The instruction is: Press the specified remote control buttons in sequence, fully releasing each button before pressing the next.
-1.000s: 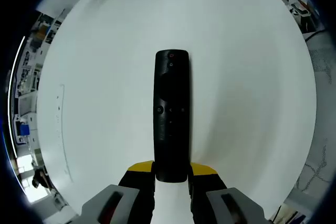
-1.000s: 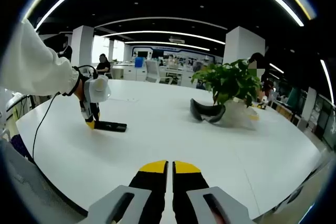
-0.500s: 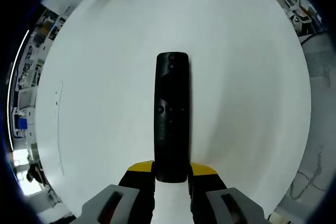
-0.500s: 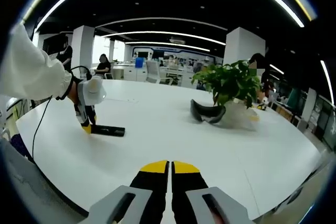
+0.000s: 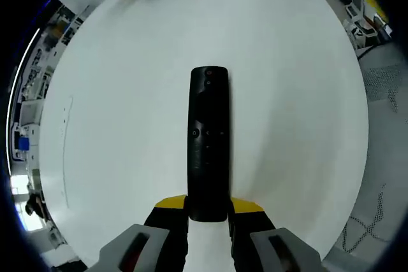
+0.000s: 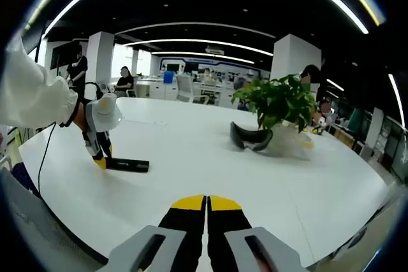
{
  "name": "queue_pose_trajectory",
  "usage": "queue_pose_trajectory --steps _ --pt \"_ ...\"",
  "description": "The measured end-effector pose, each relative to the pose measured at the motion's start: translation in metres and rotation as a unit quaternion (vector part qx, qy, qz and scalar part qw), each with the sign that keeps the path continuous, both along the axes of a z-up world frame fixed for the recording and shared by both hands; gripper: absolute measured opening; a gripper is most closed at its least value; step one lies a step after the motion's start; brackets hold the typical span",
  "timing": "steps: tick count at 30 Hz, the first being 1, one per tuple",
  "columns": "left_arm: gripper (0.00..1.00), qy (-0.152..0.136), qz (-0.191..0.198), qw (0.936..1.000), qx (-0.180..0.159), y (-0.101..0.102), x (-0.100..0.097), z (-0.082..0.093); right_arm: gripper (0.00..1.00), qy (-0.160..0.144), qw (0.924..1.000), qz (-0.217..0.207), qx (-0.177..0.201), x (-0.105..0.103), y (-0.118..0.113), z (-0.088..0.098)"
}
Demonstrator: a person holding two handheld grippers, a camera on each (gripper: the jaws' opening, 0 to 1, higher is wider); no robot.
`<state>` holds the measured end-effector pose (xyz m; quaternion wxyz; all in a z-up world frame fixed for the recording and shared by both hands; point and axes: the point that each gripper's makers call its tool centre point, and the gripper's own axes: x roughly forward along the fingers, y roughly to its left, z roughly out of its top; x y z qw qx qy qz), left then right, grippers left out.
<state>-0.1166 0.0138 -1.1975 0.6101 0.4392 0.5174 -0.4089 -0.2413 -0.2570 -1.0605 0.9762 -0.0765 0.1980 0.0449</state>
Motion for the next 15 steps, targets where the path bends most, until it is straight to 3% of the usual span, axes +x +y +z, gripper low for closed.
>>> queue_pose_trajectory --steps 15 --pt "0.23 0.006 0.001 1.0 -0.002 -0.008 -0.025 0.0 0.0 0.004 0.9999 0.015 -0.001 -0.001 0.007 -0.001"
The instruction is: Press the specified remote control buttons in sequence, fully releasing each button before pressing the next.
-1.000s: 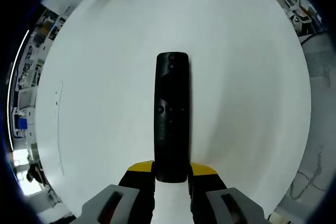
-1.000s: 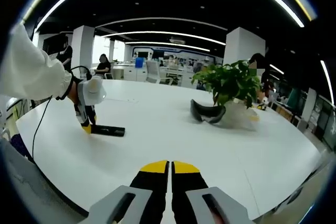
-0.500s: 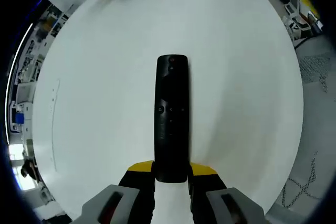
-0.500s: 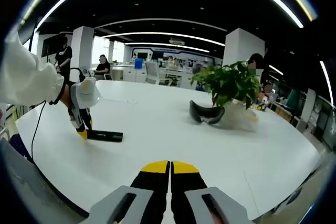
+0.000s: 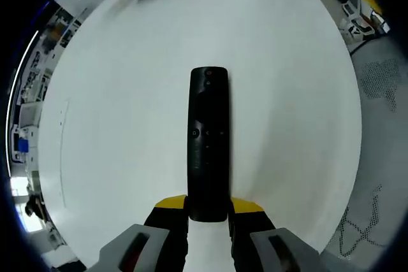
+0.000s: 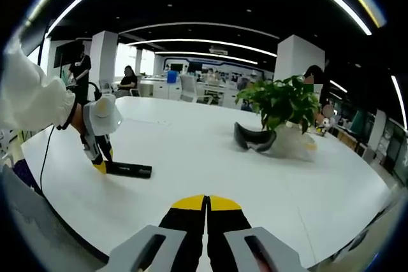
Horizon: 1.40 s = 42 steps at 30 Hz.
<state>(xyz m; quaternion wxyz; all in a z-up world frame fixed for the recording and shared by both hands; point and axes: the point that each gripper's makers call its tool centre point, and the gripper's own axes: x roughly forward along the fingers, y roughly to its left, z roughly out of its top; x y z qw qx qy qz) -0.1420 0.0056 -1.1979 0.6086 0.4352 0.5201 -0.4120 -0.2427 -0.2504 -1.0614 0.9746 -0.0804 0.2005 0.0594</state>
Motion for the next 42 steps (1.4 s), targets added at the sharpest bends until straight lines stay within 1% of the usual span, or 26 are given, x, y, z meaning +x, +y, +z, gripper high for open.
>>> queue_pose_trajectory --steps 8,13,16,18,21,23,28,35,38,42 --pt "0.23 -0.001 -0.002 1.0 0.007 -0.004 -0.014 0.001 0.0 0.002 1.0 0.0 0.008 0.0 0.0 0.0" --pt "0.23 -0.005 -0.008 0.9998 0.015 -0.007 -0.021 0.001 0.0 0.005 1.0 -0.002 0.007 0.0 0.0 0.0" --pt "0.23 -0.002 -0.001 0.9998 0.02 -0.009 -0.026 0.001 0.0 0.005 1.0 -0.002 0.003 0.001 0.0 0.0" --pt "0.23 -0.001 -0.002 0.9998 0.022 -0.01 -0.031 0.001 0.0 0.0 1.0 -0.007 0.004 0.001 -0.003 0.001" --pt "0.23 -0.003 -0.01 0.9996 0.027 -0.012 -0.037 0.0 0.0 0.002 0.9999 -0.014 0.008 0.002 -0.006 0.001" --pt "0.23 -0.006 -0.004 0.9995 0.031 -0.012 -0.039 0.001 0.0 0.003 0.9998 -0.018 0.009 0.002 -0.008 0.0" --pt "0.23 0.003 0.002 0.9996 0.026 -0.014 -0.048 0.001 0.0 0.006 0.9997 -0.02 0.009 0.001 -0.008 -0.001" --pt "0.23 0.008 0.01 0.9998 0.016 -0.017 -0.064 0.001 0.0 0.008 0.9997 -0.02 0.008 0.001 -0.007 -0.002" --pt "0.23 0.015 0.022 0.9996 0.007 -0.02 -0.073 0.0 0.0 0.009 0.9996 -0.024 0.011 0.001 -0.009 -0.003" --pt "0.23 0.012 0.019 0.9997 -0.006 -0.023 -0.085 0.001 0.0 0.012 0.9998 -0.017 0.009 0.0 -0.005 -0.003"
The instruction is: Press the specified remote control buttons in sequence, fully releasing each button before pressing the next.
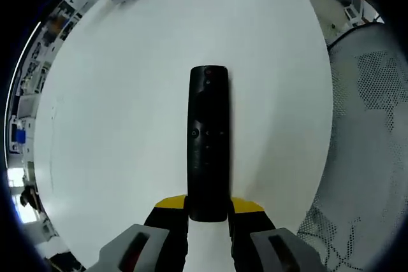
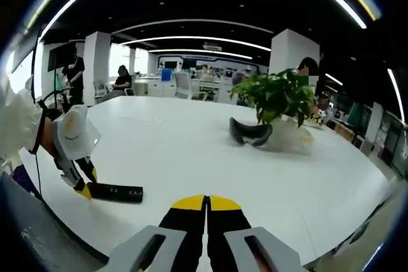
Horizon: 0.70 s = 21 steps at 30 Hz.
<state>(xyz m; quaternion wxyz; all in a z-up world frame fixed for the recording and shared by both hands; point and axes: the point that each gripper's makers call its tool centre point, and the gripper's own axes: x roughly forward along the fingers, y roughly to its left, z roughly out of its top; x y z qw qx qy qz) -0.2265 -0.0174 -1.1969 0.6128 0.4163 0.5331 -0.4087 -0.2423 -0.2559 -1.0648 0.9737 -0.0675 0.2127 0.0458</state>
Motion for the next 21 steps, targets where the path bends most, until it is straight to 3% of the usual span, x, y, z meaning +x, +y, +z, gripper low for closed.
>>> queue_pose_trajectory --steps 4,8,13,21 --pt "0.23 0.012 0.015 0.9995 -0.026 -0.004 -0.01 -0.001 0.0 -0.001 1.0 0.005 -0.005 0.0 0.002 0.0" --pt "0.23 -0.002 -0.01 0.9993 -0.036 -0.008 -0.02 -0.001 0.0 0.0 1.0 0.005 -0.005 0.0 0.001 0.0" --pt "0.23 -0.004 -0.01 0.9992 -0.038 -0.012 -0.029 0.0 0.0 0.002 0.9999 0.009 -0.008 0.0 0.003 -0.001" --pt "0.23 -0.004 0.001 0.9977 -0.067 -0.018 -0.046 0.0 0.0 0.013 0.9995 0.024 -0.018 -0.001 0.009 -0.006"
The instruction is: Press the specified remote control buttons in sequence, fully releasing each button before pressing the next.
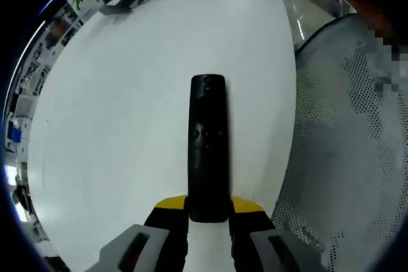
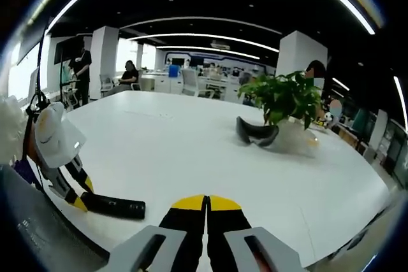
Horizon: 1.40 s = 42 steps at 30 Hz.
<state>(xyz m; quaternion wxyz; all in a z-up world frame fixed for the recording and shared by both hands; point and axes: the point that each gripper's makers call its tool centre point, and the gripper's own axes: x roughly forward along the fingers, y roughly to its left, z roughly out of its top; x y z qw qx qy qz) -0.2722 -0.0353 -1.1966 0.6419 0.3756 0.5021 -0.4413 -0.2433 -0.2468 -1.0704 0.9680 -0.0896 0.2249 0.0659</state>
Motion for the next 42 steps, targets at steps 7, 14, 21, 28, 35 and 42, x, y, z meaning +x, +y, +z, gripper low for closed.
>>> queue_pose_trajectory --steps 7,14,21,28,35,42 --pt "0.23 -0.023 0.001 0.999 -0.037 -0.004 -0.006 0.002 0.0 0.011 0.9998 0.018 -0.003 -0.001 0.007 -0.004" --pt "0.23 -0.016 0.024 0.9944 -0.102 -0.016 -0.023 0.003 0.0 0.017 0.9996 0.022 0.003 -0.002 0.007 -0.005" --pt "0.23 -0.029 -0.002 0.9916 -0.126 -0.03 -0.033 0.004 0.0 0.029 0.9993 0.022 0.009 -0.005 0.005 -0.008" --pt "0.23 -0.036 -0.009 0.9863 -0.161 -0.036 -0.043 0.004 0.0 0.059 0.9977 0.032 0.006 -0.009 0.01 -0.017" --pt "0.23 -0.052 0.017 0.9796 -0.193 -0.037 -0.043 0.005 0.0 0.135 0.9872 0.071 0.046 -0.019 0.033 -0.035" --pt "0.23 -0.054 0.018 0.9766 -0.207 -0.038 -0.042 0.005 0.0 0.26 0.9546 0.12 0.084 -0.026 0.067 -0.066"
